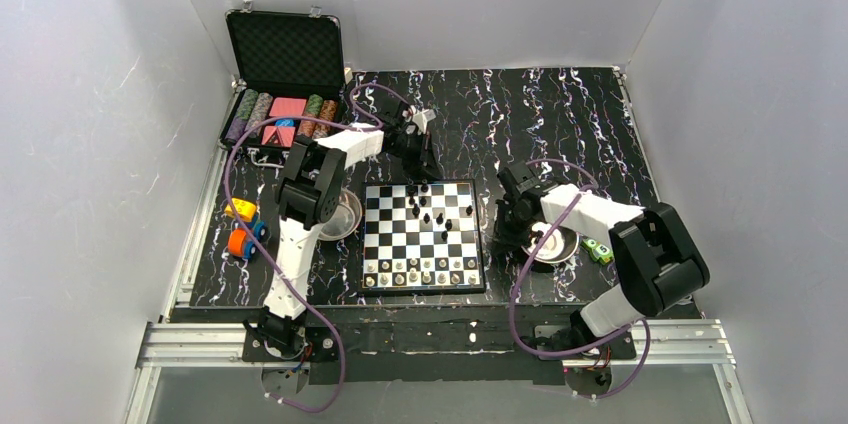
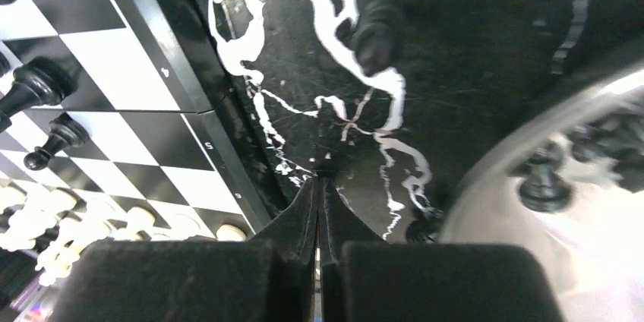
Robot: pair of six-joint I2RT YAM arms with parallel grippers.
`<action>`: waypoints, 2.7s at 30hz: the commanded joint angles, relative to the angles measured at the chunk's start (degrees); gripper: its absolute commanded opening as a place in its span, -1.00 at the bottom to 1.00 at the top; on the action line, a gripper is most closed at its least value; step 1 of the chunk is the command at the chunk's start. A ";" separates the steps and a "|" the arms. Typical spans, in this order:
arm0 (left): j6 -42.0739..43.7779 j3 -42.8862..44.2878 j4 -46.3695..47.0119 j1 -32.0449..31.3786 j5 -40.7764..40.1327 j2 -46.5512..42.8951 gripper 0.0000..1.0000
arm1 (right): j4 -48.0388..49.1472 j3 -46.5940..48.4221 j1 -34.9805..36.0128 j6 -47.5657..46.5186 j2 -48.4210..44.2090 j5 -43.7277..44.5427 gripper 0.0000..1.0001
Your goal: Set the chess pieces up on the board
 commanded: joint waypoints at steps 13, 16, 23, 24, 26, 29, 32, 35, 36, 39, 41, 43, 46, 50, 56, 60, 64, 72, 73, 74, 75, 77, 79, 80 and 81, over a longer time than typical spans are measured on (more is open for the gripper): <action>-1.52 10.01 -5.52 3.62 -16.55 -4.34 -1.00 | -6.96 13.58 -0.94 0.02 -8.20 15.91 -0.97; -2.89 10.61 -5.59 4.19 -20.84 -7.16 -1.00 | -7.63 14.37 -1.33 -0.49 -9.90 16.64 -0.97; -4.77 6.51 -5.77 4.52 -33.20 -19.17 -1.00 | -13.52 16.82 -3.44 -3.87 -12.21 21.05 -0.97; -4.40 5.76 -6.11 4.53 -33.88 -21.35 -1.00 | -13.22 16.38 -4.02 -4.33 -13.11 20.51 -0.97; -3.42 2.89 -6.79 4.46 -36.28 -26.85 -1.00 | -12.46 15.24 -5.77 -4.72 -14.79 18.35 -0.97; -2.06 -2.82 -7.81 4.36 -43.64 -35.03 -0.91 | -12.12 12.93 -10.09 -4.58 -16.96 12.60 -0.93; -1.49 -14.72 -8.05 4.49 -49.46 -48.30 -0.57 | -9.27 8.55 -15.03 -5.75 -18.84 5.06 -0.75; -1.20 -32.85 -7.31 6.49 -54.50 -68.71 0.38 | -8.19 10.55 -15.23 -11.55 -15.36 1.96 -0.39; -0.50 -34.41 -7.28 6.95 -54.71 -70.92 0.51 | -8.12 11.47 -15.23 -12.30 -12.98 1.17 -0.37; 2.14 -40.13 -6.43 7.58 -54.52 -75.02 0.63 | -9.05 16.64 -15.14 -13.71 -4.89 -0.38 -0.31; 3.09 -43.05 -5.75 7.66 -54.18 -76.09 0.64 | -8.63 18.73 -15.06 -14.25 -1.43 -1.82 -0.30; 2.94 -44.05 -5.17 7.63 -53.61 -76.93 0.65 | -8.77 19.30 -15.05 -14.74 -0.24 -1.65 -0.30; 2.50 -46.00 -4.31 7.65 -52.46 -78.20 0.66 | -9.24 19.92 -14.90 -15.05 1.43 -1.62 -0.30; 2.13 -47.35 -3.74 7.68 -51.32 -78.66 0.66 | -9.90 20.52 -14.24 -15.38 3.40 -0.82 -0.30; 2.47 -47.74 -3.46 7.71 -49.59 -78.26 0.66 | -10.06 20.89 -13.22 -15.19 5.11 0.62 -0.24; 2.65 -47.61 -3.24 7.67 -48.76 -77.65 0.66 | -10.19 21.24 -12.41 -15.16 6.58 1.08 -0.20; 2.59 -47.34 -3.23 7.72 -48.25 -77.29 0.66 | -10.73 21.48 -11.63 -15.05 7.38 2.57 -0.20; 2.39 -47.10 -3.24 7.70 -47.38 -76.77 0.66 | -11.19 21.21 -10.84 -15.40 8.39 3.49 -0.21; 2.35 -46.91 -3.24 7.62 -47.12 -76.74 0.66 | -11.19 21.21 -10.84 -15.37 8.61 3.49 -0.22; 2.32 -46.81 -3.24 7.66 -46.80 -76.82 0.66 | -11.18 21.21 -10.76 -15.42 8.70 3.50 -0.23; 2.31 -46.72 -3.21 7.66 -46.59 -76.84 0.66 | -11.29 21.21 -10.68 -15.47 8.88 3.59 -0.24; 2.28 -46.72 -3.06 7.63 -46.34 -76.99 0.66 | -11.36 21.21 -10.58 -15.59 9.23 3.51 -0.26; 2.28 -46.85 -3.00 7.68 -46.28 -76.91 0.66 | -11.42 21.13 -10.36 -15.59 9.45 3.48 -0.30; 2.30 -46.79 -3.00 7.63 -46.28 -76.89 0.66 | -11.44 21.12 -10.23 -15.60 9.56 3.52 -0.34; 2.30 -46.85 -2.98 7.65 -46.20 -76.77 0.66 | -11.47 21.12 -10.16 -15.62 9.59 3.56 -0.39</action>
